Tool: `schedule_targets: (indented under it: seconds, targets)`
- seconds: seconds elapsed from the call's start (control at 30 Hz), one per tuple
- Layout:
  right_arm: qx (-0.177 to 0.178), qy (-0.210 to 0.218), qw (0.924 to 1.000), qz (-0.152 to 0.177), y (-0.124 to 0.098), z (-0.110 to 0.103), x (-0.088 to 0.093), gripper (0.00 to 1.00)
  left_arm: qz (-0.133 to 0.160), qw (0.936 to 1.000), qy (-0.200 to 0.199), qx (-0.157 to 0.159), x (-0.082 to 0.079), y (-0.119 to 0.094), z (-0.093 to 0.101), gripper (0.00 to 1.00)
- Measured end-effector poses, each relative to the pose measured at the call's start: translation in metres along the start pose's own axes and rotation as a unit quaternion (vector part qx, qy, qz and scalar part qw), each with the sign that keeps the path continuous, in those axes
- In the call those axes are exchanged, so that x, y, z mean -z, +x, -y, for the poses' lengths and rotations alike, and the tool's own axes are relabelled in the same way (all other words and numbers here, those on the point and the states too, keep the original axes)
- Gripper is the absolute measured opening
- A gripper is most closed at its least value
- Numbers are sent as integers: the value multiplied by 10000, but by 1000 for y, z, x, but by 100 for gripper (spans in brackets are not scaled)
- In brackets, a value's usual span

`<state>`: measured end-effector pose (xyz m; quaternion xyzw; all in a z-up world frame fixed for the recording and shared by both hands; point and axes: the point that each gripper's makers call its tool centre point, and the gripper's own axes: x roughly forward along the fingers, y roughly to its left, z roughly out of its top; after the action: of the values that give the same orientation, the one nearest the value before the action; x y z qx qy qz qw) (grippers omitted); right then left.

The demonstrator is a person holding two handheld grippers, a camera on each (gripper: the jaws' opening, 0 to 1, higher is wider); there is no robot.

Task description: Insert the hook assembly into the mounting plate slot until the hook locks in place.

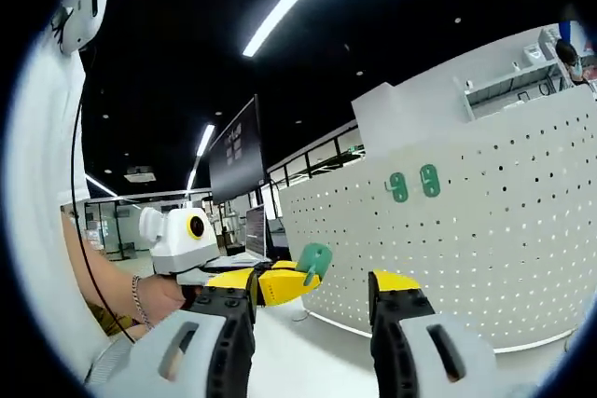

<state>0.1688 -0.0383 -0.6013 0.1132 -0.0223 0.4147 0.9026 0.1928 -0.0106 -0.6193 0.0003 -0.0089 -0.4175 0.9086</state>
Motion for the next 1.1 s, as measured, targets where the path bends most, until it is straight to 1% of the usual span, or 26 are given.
schedule_targets:
  seconds: [0.17, 0.27, 0.3, 0.33, 0.43, 0.57, 0.8, 0.9, 0.97, 1.07, 1.1]
  targets:
    - [-12, 50, 10000, 15, 7, -1, -1, 39, 3, 10000, 9, -5, 0, 1, 1, 3]
    - [-5, 129, 9999, 90, 9, -2, -4, 36, -10, 10000, 43, 9, 1, 1, 2, 3]
    - [32, 93, 9999, 96, 10, -1, -4, 35, -9, 10000, 45, 12, 1, 1, 2, 3]
    - [76, 12, 10000, 41, 11, 0, -3, 31, -2, 10000, 51, 7, 0, 1, 2, 3]
    - [75, 31, 10000, 21, 11, -1, -2, 26, 5, 10000, 54, -9, -1, 2, 2, 3]
    - [112, 127, 9998, 61, 12, 1, -2, 22, 3, 10000, 54, -35, -1, 2, 3, 3]
    - [94, 218, 9997, 19, 18, -1, 0, 15, 11, 9999, 103, -51, -2, 3, 5, 3]
    - [143, 193, 9997, -13, 18, 0, 0, 11, 17, 9999, 107, -64, -3, 3, 5, 3]
    - [257, 15, 9997, -1, 17, 3, -2, 8, 17, 9999, 100, -78, -3, 3, 5, 3]
    - [246, 207, 9995, 8, 18, 5, -2, 7, 28, 9999, 69, -106, -3, 3, 5, 3]
    - [247, 203, 9995, -22, 19, 5, 0, 7, 46, 9999, 40, -85, -4, 3, 6, 3]
